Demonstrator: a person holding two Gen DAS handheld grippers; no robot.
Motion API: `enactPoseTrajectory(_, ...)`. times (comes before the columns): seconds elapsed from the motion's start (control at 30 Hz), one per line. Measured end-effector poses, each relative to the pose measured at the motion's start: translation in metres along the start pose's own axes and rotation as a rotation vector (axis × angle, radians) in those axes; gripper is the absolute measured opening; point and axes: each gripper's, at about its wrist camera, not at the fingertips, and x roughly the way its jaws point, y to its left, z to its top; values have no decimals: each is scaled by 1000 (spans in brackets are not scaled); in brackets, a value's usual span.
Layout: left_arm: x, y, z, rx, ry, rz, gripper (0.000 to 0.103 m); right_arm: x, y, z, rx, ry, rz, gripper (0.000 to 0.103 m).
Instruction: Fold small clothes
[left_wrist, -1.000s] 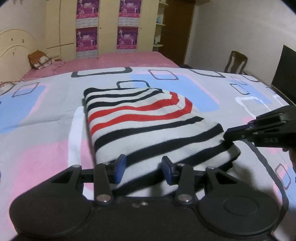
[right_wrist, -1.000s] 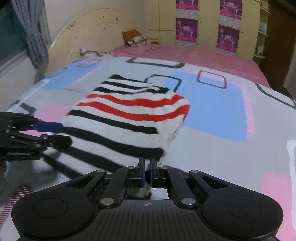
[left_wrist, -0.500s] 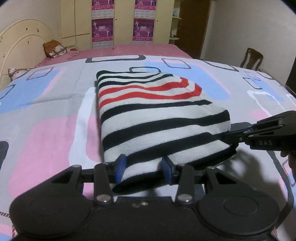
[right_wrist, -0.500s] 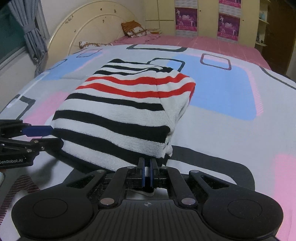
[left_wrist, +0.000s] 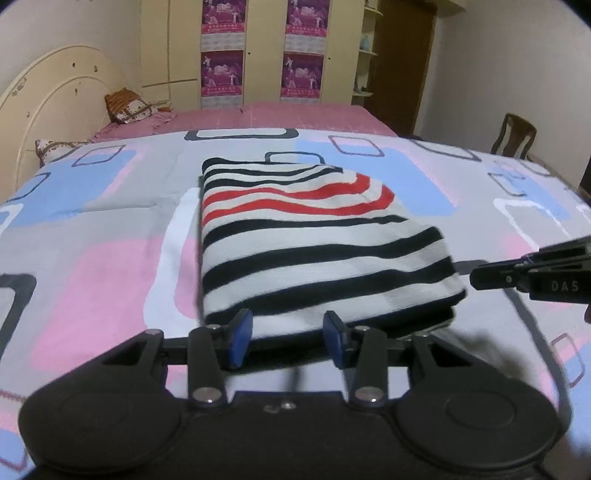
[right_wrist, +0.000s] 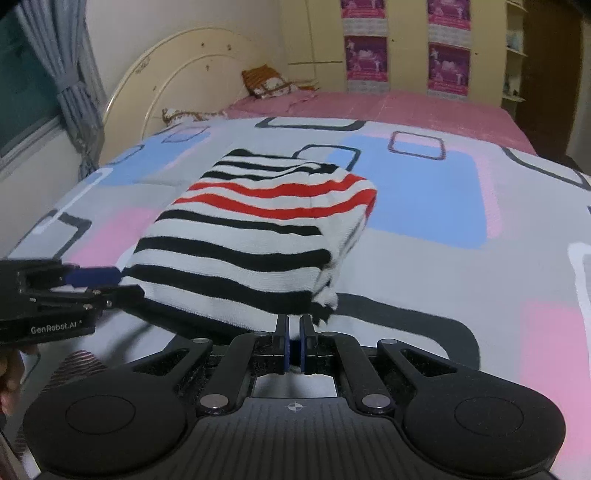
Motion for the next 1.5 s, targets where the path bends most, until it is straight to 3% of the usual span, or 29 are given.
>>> enactPoseTrajectory(0.03,-5,-4,-2,-4,-6,8,57,-5,-1,-1,6,-8,-7,3)
enactPoseTrajectory(0.07,-11,-8,-3,-4,-19,22,84,-11,-1,-3,11,-13,-26,3)
enactPoseTrajectory(0.1,-17,-12,-5,-3,-40,45,97,-17,-2,-5,24,-16,-51,23)
enactPoseTrajectory(0.13,-24,-17,-7,3,-62,66,102,-22,-3,-7,39,-20,-71,52)
enactPoseTrajectory(0.17,-31,-22,-9,10,-67,76,103,-30,-4,-10,56,-38,-90,103)
enactPoseTrajectory(0.23,-43,-28,-11,-4,-55,79,103,-52,-2,-20,43,-105,-98,103)
enactPoseTrajectory(0.5,-110,-63,-26,6,-100,78,103,-121,20,-49,41,-135,-151,103)
enactPoseTrajectory(0.87,-193,-85,-49,-27,-195,74,103,-193,51,-85,47,-174,-154,103)
enactPoseTrajectory(1.5,-245,-98,-72,-28,-269,96,102,-248,68,-110,31,-239,-158,103)
